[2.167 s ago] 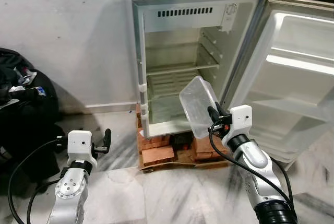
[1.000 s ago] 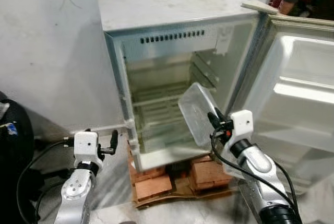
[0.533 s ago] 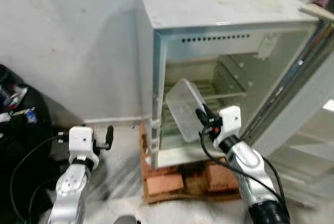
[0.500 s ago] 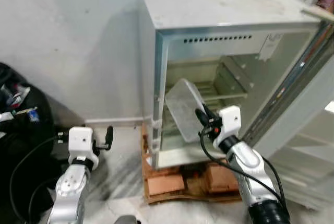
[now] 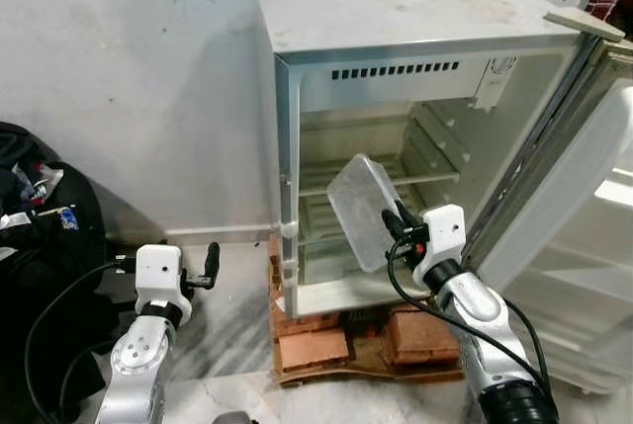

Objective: Restocking fridge

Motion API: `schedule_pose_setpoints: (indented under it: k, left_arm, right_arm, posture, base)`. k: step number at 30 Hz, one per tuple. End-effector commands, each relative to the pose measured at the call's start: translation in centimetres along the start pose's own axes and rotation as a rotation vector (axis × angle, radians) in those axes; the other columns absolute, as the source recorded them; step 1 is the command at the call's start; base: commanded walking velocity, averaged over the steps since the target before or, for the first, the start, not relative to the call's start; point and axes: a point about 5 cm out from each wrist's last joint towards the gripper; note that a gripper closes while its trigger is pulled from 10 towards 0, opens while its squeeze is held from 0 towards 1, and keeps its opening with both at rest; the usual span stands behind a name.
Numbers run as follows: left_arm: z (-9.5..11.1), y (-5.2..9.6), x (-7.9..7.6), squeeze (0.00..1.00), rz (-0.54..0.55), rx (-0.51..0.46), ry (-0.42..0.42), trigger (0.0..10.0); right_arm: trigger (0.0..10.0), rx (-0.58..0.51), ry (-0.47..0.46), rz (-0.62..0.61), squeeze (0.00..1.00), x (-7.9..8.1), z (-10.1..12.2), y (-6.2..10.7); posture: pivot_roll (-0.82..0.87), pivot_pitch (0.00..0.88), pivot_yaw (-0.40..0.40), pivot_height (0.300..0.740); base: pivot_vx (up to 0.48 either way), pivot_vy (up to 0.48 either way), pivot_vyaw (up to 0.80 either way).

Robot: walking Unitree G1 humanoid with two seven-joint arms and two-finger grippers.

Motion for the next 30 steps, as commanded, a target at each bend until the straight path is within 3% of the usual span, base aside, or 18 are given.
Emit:
schedule_pose_setpoints:
  k: [1,10,30]
  left_arm:
    - [0.32,-0.17,-0.23,0.0,-0.018,-0.011,-0.009,10.0]
    - [0.3,-0.27,-0.4,0.0,-0.021,-0.01,-0.005,10.0]
    - [0.02,0.33,-0.08,0.0,0.006,-0.006,-0.002,10.0]
  right_arm:
    - [10.0,0.006,0.007,-0.018,0.0,-0.47,0.09,-0.16]
    - [10.0,0.013,0.016,-0.027,0.0,-0.71,0.03,-0.3]
    - [10.0,0.016,0.016,-0.023,0.0,-0.68,-0.1,-0.4]
  posture:
    - [0.02,0.0,-0.023,0.74]
    - [0.02,0.0,-0.025,0.74]
    - [0.02,0.0,-0.029,0.74]
  base:
    - [0.24,0.0,0.0]
    - [0.242,0.0,0.0]
    - [0.0,0.0,0.0]
Point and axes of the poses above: a point about 5 cm out from each wrist's last joint towards the gripper, its own y axis pointing back from the gripper into the wrist, its own z axis along the axis of the wrist's last joint, x = y × z, and after that the axes turned 11 degrees about y, right-handed
